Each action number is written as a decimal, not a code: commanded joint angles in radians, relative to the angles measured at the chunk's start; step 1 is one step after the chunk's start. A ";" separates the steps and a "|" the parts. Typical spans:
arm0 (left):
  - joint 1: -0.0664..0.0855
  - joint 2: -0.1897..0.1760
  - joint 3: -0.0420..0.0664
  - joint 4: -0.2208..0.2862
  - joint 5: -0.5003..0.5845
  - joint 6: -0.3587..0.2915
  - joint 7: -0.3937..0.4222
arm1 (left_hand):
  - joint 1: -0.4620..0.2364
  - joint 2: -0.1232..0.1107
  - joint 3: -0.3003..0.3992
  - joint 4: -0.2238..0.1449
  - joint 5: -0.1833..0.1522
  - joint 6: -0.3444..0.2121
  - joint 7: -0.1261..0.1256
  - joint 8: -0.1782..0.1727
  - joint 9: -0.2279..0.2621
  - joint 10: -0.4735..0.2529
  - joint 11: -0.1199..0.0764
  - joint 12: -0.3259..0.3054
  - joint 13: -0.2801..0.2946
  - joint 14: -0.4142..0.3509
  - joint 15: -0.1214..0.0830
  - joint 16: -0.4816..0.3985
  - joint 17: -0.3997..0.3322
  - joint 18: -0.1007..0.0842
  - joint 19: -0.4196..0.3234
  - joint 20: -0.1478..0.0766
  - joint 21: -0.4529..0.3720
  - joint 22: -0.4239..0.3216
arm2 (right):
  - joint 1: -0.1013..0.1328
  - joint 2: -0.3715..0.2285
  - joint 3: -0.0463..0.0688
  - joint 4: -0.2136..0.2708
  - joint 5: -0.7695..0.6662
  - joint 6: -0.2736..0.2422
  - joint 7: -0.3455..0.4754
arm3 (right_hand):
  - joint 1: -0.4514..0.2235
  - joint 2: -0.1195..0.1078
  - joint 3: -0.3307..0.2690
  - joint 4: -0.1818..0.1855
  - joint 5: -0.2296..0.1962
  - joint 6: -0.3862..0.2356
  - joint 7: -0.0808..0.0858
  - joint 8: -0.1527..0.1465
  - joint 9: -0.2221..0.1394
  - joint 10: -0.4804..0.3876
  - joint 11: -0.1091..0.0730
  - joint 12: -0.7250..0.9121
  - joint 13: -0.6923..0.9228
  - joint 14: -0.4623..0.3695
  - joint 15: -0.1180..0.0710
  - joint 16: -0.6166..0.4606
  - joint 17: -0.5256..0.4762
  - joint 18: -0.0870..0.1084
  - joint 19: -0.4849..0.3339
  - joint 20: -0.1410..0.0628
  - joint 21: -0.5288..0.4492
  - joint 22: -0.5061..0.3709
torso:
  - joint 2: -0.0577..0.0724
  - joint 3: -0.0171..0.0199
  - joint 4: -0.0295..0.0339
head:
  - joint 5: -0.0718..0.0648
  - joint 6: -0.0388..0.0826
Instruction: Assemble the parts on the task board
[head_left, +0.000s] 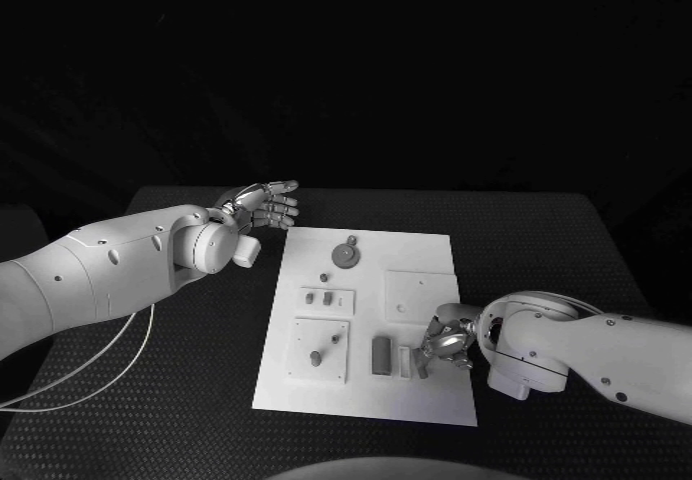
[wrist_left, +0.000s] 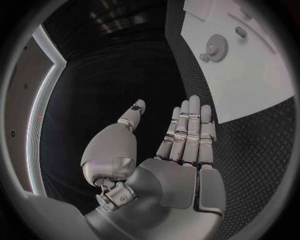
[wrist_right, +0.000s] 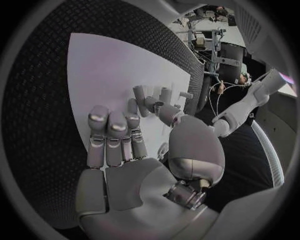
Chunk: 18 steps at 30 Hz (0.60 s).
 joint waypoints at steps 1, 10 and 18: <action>0.001 0.002 0.001 0.003 -0.006 0.012 0.004 | -0.008 -0.004 0.004 0.001 -0.006 -0.007 0.001 0.005 -0.001 -0.005 -0.002 0.004 -0.001 -0.004 0.001 -0.004 0.001 0.011 -0.007 -0.001 -0.004 0.001 | 0.000 0.004 0.000 -0.002 0.058 -0.004 -0.012 | -0.011 0.002 -0.006 0.001 0.002 -0.011 0.013 0.000 -0.002 0.006 0.000 0.004 -0.001 0.002 -0.003 -0.004 0.002 0.036 0.004 -0.005 0.006 -0.002 | 0.000 0.0008 0.0002 | 0.000 -0.001; 0.001 0.003 0.001 0.003 -0.007 0.013 0.003 | -0.008 -0.004 0.005 0.000 -0.006 -0.007 0.002 0.005 -0.001 -0.005 -0.002 0.005 -0.001 -0.004 0.000 -0.005 0.002 0.011 -0.007 -0.001 -0.004 0.001 | 0.000 0.030 -0.001 -0.016 0.087 -0.011 -0.011 | -0.030 -0.002 -0.014 0.009 -0.016 -0.010 0.013 0.002 -0.005 0.004 -0.001 0.005 0.000 0.002 -0.003 -0.004 0.003 0.036 0.004 -0.006 0.007 -0.002 | 0.001 0.0016 0.0000 | 0.000 -0.001; 0.001 0.003 0.001 0.003 -0.007 0.013 0.002 | -0.008 -0.004 0.005 0.000 -0.006 -0.007 0.002 0.005 -0.001 -0.004 -0.002 0.005 -0.001 -0.004 0.000 -0.005 0.002 0.011 -0.007 -0.001 -0.004 0.002 | 0.000 0.040 -0.001 -0.026 0.080 -0.024 -0.005 | -0.039 -0.004 -0.016 0.015 -0.022 -0.009 0.012 0.003 -0.006 0.003 -0.002 0.005 0.001 0.002 -0.004 -0.004 0.004 0.036 0.004 -0.007 0.007 -0.003 | 0.001 0.0017 0.0002 | 0.001 -0.001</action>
